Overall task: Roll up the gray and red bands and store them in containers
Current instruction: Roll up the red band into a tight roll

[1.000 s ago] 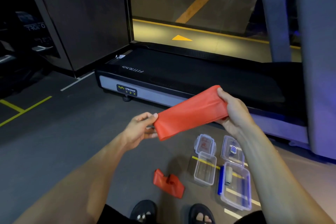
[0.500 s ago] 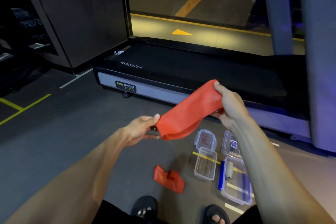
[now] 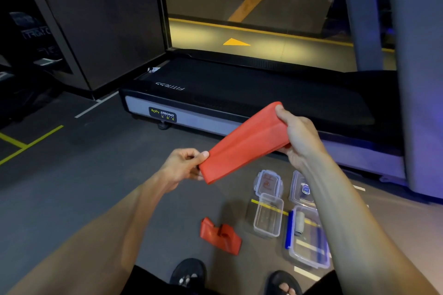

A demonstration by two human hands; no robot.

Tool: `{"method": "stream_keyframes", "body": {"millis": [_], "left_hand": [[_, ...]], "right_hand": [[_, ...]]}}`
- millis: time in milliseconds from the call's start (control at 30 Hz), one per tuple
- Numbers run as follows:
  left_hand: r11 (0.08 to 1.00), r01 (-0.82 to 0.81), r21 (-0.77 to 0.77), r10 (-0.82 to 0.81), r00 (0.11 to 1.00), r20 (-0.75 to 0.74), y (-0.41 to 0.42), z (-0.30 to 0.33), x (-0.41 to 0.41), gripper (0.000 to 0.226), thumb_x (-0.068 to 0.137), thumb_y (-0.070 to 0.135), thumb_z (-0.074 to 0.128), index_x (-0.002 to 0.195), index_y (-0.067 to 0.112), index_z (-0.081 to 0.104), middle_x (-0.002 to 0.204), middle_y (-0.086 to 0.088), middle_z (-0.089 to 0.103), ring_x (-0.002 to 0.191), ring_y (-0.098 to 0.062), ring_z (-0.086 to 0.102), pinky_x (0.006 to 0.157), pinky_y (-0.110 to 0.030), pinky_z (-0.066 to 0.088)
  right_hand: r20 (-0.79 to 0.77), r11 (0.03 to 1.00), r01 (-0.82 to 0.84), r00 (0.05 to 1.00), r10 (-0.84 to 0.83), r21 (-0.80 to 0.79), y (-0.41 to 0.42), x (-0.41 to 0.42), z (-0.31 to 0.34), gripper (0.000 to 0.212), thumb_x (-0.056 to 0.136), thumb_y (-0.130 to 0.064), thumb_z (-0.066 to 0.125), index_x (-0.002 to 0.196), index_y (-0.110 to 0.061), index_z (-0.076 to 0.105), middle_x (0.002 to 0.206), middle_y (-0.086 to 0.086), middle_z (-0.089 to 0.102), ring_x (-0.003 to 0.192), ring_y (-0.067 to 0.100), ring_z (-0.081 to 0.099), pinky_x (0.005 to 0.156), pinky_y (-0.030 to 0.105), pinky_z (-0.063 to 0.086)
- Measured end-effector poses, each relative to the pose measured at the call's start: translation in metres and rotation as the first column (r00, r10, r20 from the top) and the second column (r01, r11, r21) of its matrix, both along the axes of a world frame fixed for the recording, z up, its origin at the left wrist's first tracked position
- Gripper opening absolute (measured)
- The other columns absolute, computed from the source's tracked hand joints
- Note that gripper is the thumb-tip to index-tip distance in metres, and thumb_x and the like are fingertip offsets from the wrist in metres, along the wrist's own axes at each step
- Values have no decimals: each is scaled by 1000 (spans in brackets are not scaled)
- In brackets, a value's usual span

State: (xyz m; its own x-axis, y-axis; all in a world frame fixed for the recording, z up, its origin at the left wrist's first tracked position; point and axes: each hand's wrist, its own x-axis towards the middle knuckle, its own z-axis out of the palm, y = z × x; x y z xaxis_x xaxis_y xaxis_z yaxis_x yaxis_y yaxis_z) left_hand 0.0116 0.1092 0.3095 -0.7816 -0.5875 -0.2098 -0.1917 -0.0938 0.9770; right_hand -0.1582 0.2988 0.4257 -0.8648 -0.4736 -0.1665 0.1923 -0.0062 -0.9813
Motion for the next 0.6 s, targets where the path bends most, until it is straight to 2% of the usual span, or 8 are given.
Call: {"method": "stream_keyframes", "body": {"millis": [133,267,400,600], "left_hand": [[1000,-3,-18,2,1000,-13,1,0,0,27,95,20,68,73,7,61,68,-12,68,56,-17,68,59,-30,61],[994,111,25,-111,994,-1,-2,1,5,22,98,18,63,81,4,61,76,-13,70,67,-19,70,67,-30,61],[983,180,46,-181,983,17,-7,3,9,12,97,10,63,92,0,63,84,-19,70,76,-21,71,74,-31,62],[979,200,36,-201,979,42,-5,3,9,4,96,2,63,94,-2,64,83,-20,71,75,-21,74,72,-28,62]], "right_hand": [[-14,1000,5,1000,-5,13,5,-2,1,30,96,-40,68,87,-13,58,67,7,56,68,24,61,72,46,59],[-30,1000,23,999,-22,13,9,-3,0,28,96,-39,68,90,-13,58,67,7,55,68,24,59,69,42,56],[-31,999,33,999,-33,13,12,-3,0,28,96,-38,68,87,-14,57,57,1,55,58,19,58,69,41,55],[-36,999,40,999,-39,32,15,-2,1,34,97,-37,68,74,-17,52,55,-1,52,56,17,56,69,40,53]]}}
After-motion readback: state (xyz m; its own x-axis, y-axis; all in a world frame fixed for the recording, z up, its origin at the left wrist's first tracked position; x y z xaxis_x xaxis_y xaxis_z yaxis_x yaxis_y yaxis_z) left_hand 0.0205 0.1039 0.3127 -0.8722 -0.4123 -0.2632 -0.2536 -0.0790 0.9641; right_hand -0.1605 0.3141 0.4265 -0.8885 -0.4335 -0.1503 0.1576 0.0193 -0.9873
